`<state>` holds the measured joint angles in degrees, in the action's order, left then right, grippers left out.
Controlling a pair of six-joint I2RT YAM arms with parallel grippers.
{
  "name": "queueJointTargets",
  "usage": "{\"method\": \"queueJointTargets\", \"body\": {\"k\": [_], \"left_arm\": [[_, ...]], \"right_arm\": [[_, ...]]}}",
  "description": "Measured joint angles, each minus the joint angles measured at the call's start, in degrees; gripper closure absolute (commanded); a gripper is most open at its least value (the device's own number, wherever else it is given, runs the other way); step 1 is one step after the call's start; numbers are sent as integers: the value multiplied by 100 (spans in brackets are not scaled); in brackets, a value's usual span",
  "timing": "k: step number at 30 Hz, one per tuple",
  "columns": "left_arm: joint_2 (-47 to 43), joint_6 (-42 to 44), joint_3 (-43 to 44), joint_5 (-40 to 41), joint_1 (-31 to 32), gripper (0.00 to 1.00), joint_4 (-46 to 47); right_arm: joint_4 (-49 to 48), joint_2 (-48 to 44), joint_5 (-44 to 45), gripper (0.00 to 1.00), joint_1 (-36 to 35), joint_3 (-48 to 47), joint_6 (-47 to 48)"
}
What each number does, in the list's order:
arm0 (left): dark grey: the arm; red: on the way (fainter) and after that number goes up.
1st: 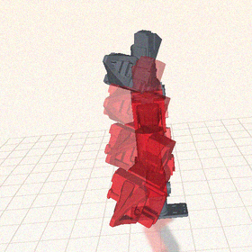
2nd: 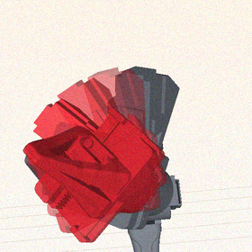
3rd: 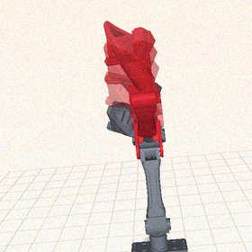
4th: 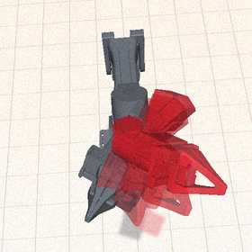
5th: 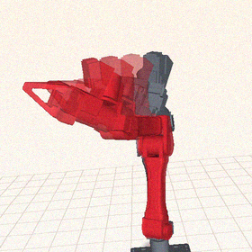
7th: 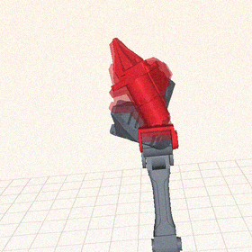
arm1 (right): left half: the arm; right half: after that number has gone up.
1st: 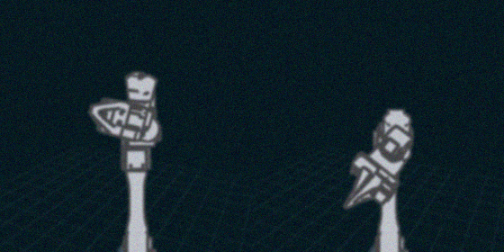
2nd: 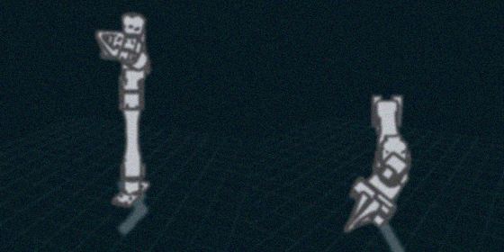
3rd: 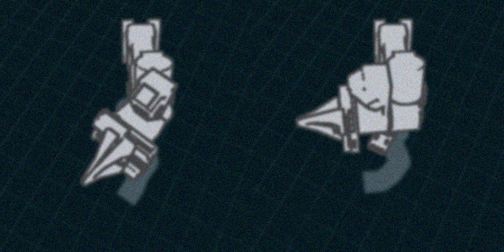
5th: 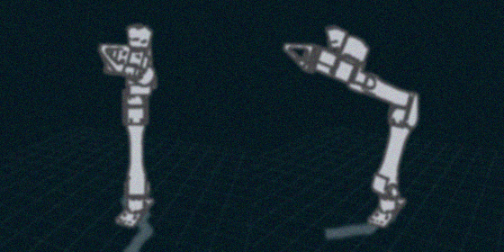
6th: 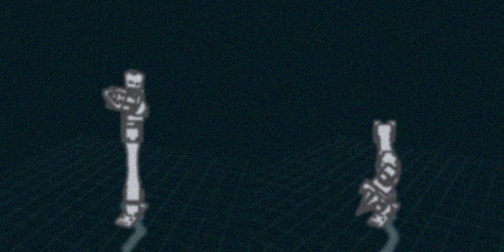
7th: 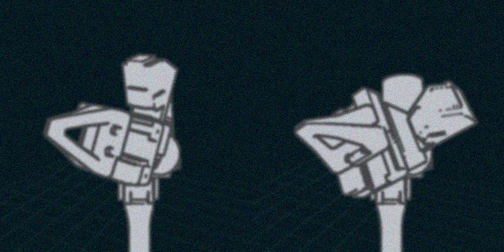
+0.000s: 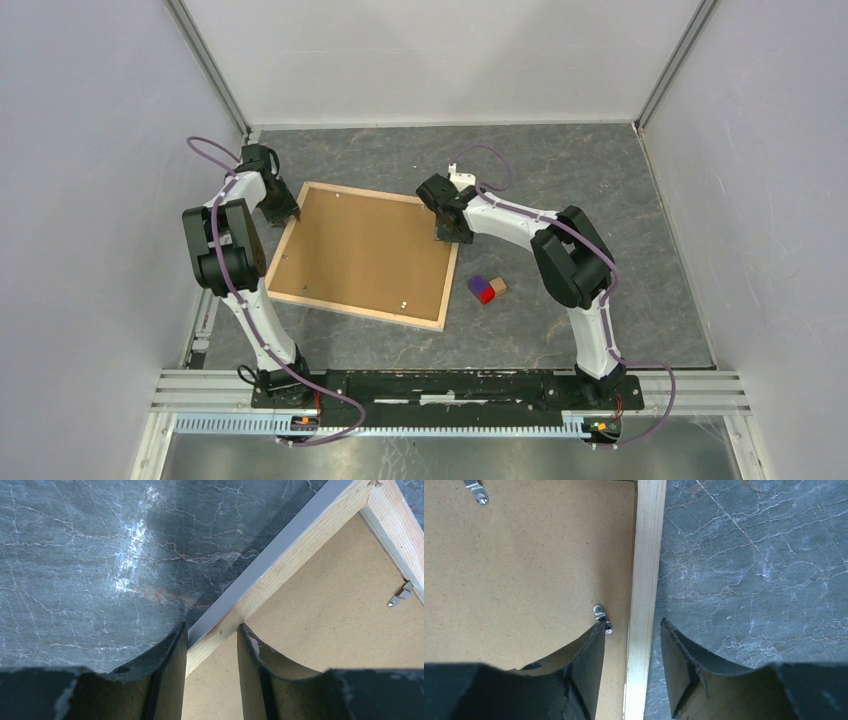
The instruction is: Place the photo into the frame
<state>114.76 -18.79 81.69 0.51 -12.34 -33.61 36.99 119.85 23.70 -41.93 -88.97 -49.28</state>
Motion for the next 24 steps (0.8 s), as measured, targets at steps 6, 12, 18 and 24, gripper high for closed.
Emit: {"method": "queueJointTargets", "body": {"k": [6,12,18,24], "left_arm": [[0,-4,0,-2,0,77,0],[0,-72,0,-2,-2,76,-2],[0,-81,0,-2,-2,76,0],[0,-83,0,-4,-2,76,-2]], "right_arm": [[2,0,-107,43,72,-2,348],[-48,-11,-249,41,118,0,590],[-420,-157,-507,43,205,273,815],[-706,-238,-774,48,286,448,909]]}}
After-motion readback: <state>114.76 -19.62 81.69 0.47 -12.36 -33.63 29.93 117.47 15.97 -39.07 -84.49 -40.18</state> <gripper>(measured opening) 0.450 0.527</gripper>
